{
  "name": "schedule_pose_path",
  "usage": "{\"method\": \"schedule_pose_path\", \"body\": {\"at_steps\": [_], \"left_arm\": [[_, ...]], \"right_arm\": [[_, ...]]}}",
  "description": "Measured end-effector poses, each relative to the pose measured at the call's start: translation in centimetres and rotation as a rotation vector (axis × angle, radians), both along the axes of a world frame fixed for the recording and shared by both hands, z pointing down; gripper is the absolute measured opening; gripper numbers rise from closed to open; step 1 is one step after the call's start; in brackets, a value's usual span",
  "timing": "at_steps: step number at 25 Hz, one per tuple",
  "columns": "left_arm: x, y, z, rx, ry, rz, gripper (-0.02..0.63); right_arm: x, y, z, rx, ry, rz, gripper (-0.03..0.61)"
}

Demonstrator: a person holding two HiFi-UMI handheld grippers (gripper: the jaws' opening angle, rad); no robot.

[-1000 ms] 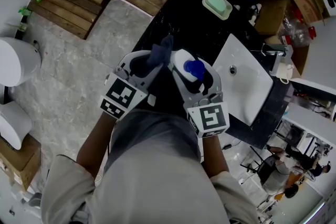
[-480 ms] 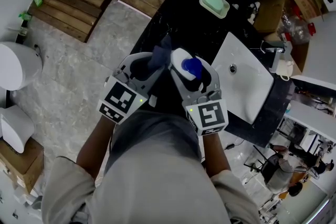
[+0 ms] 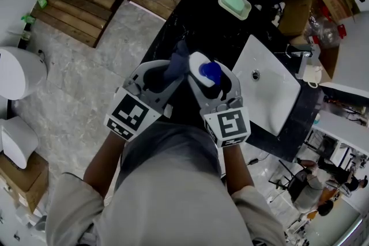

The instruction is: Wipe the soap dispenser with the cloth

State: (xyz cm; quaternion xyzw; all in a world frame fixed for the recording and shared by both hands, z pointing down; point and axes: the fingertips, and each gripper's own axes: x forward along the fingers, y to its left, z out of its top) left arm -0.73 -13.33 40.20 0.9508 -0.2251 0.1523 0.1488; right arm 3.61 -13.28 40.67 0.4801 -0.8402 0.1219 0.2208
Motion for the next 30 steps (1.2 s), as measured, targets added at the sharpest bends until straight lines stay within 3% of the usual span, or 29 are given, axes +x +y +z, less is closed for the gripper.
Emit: {"method": "schedule_pose_path", "body": {"at_steps": [14,30], "left_arm": [[-0.3,0.1,-1.8,0.026,0.023,0.015,0.101],[-0.4,-0.2,-9.0,0.071,0.191,0.034,0.101]], "right_arm": [[-0.1,0.0,0.0,-0.001,-0.009,0.004,0.250],[-0.4,-0.1,-0.2,0.007,-0.010,0.008,0.250]]}}
